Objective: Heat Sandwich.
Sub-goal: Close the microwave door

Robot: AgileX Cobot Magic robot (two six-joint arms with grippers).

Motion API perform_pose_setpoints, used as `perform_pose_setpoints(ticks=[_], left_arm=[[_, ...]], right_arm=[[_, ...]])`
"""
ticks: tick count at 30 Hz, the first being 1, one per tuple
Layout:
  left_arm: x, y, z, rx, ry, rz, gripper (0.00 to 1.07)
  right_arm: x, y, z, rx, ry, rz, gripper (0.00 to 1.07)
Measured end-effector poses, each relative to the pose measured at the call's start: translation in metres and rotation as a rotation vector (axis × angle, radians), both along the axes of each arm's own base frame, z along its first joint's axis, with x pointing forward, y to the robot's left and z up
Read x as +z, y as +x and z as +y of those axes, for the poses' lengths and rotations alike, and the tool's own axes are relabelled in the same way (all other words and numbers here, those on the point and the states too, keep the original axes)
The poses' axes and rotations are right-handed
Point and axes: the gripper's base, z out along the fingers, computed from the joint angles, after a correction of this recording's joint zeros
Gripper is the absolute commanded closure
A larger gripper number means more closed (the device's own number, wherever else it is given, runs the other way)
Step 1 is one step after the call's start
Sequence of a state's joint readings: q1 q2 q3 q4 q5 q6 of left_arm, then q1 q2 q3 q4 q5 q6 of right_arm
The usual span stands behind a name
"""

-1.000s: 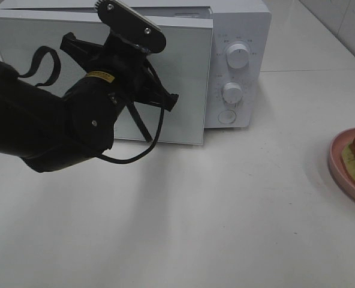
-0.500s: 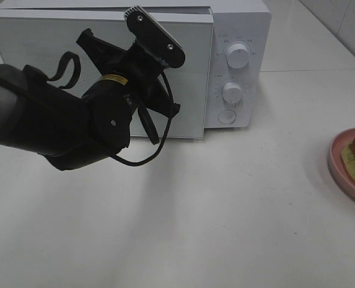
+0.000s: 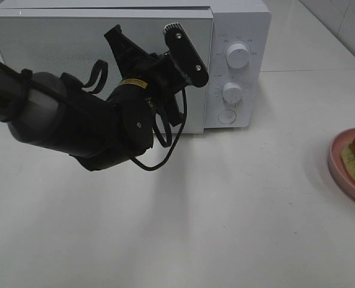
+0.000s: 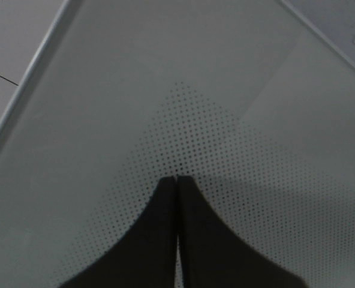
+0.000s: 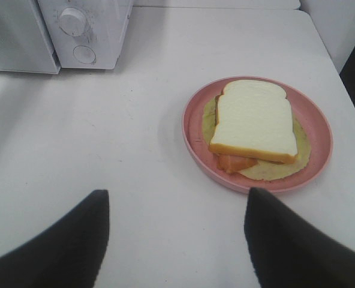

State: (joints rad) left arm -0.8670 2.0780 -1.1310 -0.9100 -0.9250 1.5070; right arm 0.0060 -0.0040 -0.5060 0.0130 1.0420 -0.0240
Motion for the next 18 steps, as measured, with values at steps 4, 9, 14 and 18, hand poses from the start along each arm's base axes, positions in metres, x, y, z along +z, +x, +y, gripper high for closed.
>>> perform_pose_setpoints(ticks=[4,9,14,18], left_arm=[[-0.002,0.001,-0.001,-0.005,0.015,-0.001,1.07],[-0.007,0.002,-0.003,-0.008,0.053,-0.012,1.07],[-0.011,0.007,-0.007,-0.009,0.075,-0.017,1.07],[-0.010,0.013,-0.008,-0.007,0.077,-0.029,1.07]], right_arm=[[0.000,0.000,0.000,0.000,0.000,0.000,0.44],[0.000,0.000,0.000,0.000,0.000,0.000,0.44],[0.000,0.000,0.000,0.000,0.000,0.000,0.44],[0.000,0.000,0.000,0.000,0.000,0.000,0.44]])
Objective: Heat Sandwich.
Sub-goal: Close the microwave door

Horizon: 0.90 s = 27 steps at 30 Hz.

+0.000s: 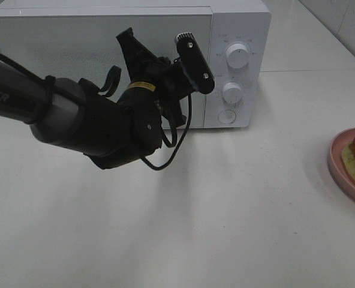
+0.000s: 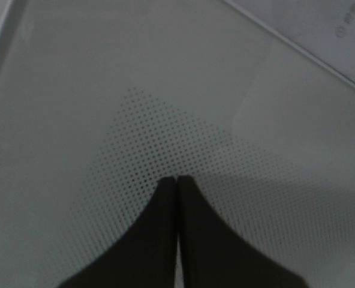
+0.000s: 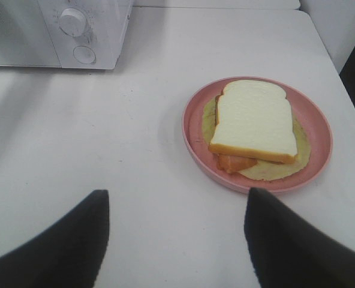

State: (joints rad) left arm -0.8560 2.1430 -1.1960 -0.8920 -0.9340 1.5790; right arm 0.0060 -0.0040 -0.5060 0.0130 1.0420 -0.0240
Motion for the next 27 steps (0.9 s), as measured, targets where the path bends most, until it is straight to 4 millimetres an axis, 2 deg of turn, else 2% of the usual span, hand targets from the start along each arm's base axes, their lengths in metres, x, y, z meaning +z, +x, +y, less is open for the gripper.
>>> perform_pose_setpoints(ticks=[16,27], left_arm=[[-0.001,0.005,0.000,-0.042,0.015,0.029,1.07],[0.014,0.001,0.006,0.077,-0.172,0.197,1.07]], right_arm=[[0.000,0.000,0.000,0.000,0.000,0.000,0.45],[0.000,0.000,0.000,0.000,0.000,0.000,0.45]])
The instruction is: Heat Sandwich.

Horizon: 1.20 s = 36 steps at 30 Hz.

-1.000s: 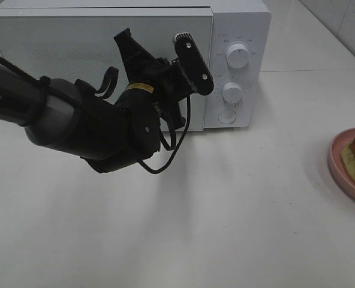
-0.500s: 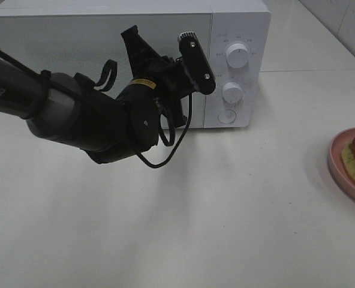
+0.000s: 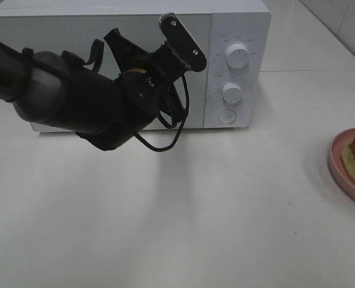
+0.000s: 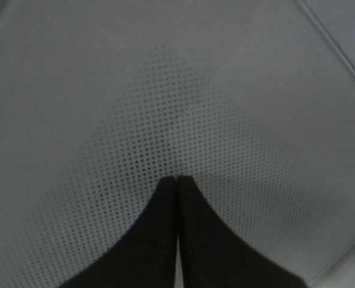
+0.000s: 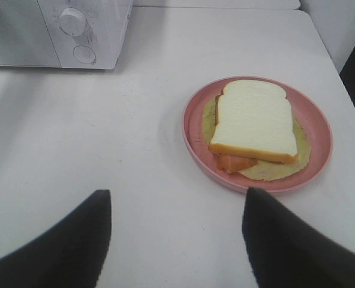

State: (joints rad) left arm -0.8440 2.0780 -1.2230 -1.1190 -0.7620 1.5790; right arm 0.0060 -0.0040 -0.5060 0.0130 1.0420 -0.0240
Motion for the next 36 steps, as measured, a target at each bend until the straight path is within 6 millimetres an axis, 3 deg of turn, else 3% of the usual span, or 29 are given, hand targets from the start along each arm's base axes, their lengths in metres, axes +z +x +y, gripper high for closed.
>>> perform_pose_setpoints(ticks=[8,11,23,27,31,32,33,36], left_arm=[[0.033,-0.011,0.002,-0.015,-0.248,0.206,1.07],[0.050,-0.024,0.003,-0.075,-0.337,0.281,1.07],[0.066,-0.072,0.017,-0.285,-0.430,0.476,1.07],[0.073,-0.086,0.023,-0.371,-0.468,0.544,0.97],[0.081,-0.090,0.037,-0.416,-0.525,0.609,0.62],[0.081,-0.090,0.037,-0.416,-0.525,0.609,0.62],[0.085,-0.091,0.042,-0.419,-0.557,0.651,0.48],[0.089,-0.093,0.056,-0.391,-0.560,0.750,0.43]], right_arm=[[0.000,0.000,0.000,0.000,0.000,0.000,0.45],[0.000,0.000,0.000,0.000,0.000,0.000,0.45],[0.000,0.000,0.000,0.000,0.000,0.000,0.45],[0.000,0.000,0.000,0.000,0.000,0.000,0.45],[0.000,0.000,0.000,0.000,0.000,0.000,0.45],[0.000,0.000,0.000,0.000,0.000,0.000,0.45],[0.000,0.000,0.000,0.000,0.000,0.000,0.45],[0.000,0.000,0.000,0.000,0.000,0.000,0.45]])
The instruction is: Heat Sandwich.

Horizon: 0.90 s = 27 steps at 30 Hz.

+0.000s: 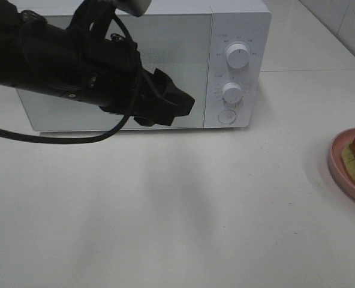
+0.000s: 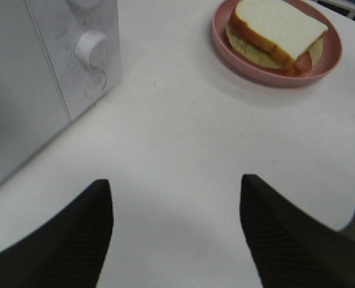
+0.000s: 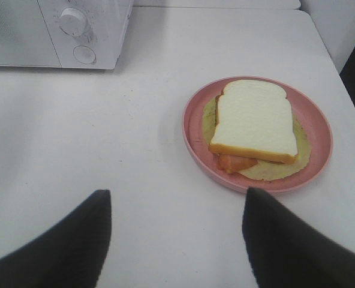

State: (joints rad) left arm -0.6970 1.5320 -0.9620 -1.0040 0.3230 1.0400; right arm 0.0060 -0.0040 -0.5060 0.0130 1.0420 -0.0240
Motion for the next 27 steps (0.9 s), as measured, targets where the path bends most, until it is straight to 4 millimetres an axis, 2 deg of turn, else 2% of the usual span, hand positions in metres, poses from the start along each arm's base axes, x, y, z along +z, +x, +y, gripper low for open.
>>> perform_pose_setpoints(ticks=[4,5,6,9,10,11,13,14,15,16,18,19,21,23,24,25,27], left_arm=[[0.000,-0.006,0.013,0.028,0.061,0.119,0.43],[0.001,-0.011,0.023,0.054,0.129,0.172,0.43],[0.001,-0.011,0.023,0.054,0.129,0.172,0.43],[0.008,-0.016,0.046,0.117,0.252,0.197,0.43],[0.008,-0.016,0.046,0.117,0.252,0.197,0.43],[0.014,-0.018,0.063,0.181,0.305,0.217,0.40],[0.025,-0.019,0.083,0.255,0.326,0.220,0.38],[0.033,-0.023,0.102,0.322,0.323,0.225,0.38],[0.038,-0.025,0.113,0.357,0.313,0.220,0.38],[0.038,-0.025,0.113,0.357,0.313,0.220,0.38],[0.046,-0.034,0.135,0.428,0.302,0.223,0.38],[0.048,-0.046,0.154,0.488,0.295,0.234,0.38],[0.048,-0.053,0.162,0.514,0.292,0.241,0.38],[0.049,-0.071,0.179,0.573,0.283,0.240,0.38],[0.051,-0.090,0.193,0.630,0.263,0.227,0.38],[0.051,-0.090,0.193,0.630,0.263,0.227,0.38],[0.050,-0.109,0.202,0.674,0.249,0.213,0.38]], right_arm=[[0.000,0.000,0.000,0.000,0.000,0.000,0.45],[0.000,0.000,0.000,0.000,0.000,0.000,0.45],[0.000,0.000,0.000,0.000,0.000,0.000,0.45],[0.000,0.000,0.000,0.000,0.000,0.000,0.45],[0.000,0.000,0.000,0.000,0.000,0.000,0.45],[0.000,0.000,0.000,0.000,0.000,0.000,0.45],[0.000,0.000,0.000,0.000,0.000,0.000,0.45],[0.000,0.000,0.000,0.000,0.000,0.000,0.45],[0.000,0.000,0.000,0.000,0.000,0.000,0.45],[0.000,0.000,0.000,0.000,0.000,0.000,0.45],[0.000,0.000,0.000,0.000,0.000,0.000,0.45],[0.000,0.000,0.000,0.000,0.000,0.000,0.45],[0.000,0.000,0.000,0.000,0.000,0.000,0.45],[0.000,0.000,0.000,0.000,0.000,0.000,0.45],[0.000,0.000,0.000,0.000,0.000,0.000,0.45],[0.000,0.000,0.000,0.000,0.000,0.000,0.45],[0.000,0.000,0.000,0.000,0.000,0.000,0.45]])
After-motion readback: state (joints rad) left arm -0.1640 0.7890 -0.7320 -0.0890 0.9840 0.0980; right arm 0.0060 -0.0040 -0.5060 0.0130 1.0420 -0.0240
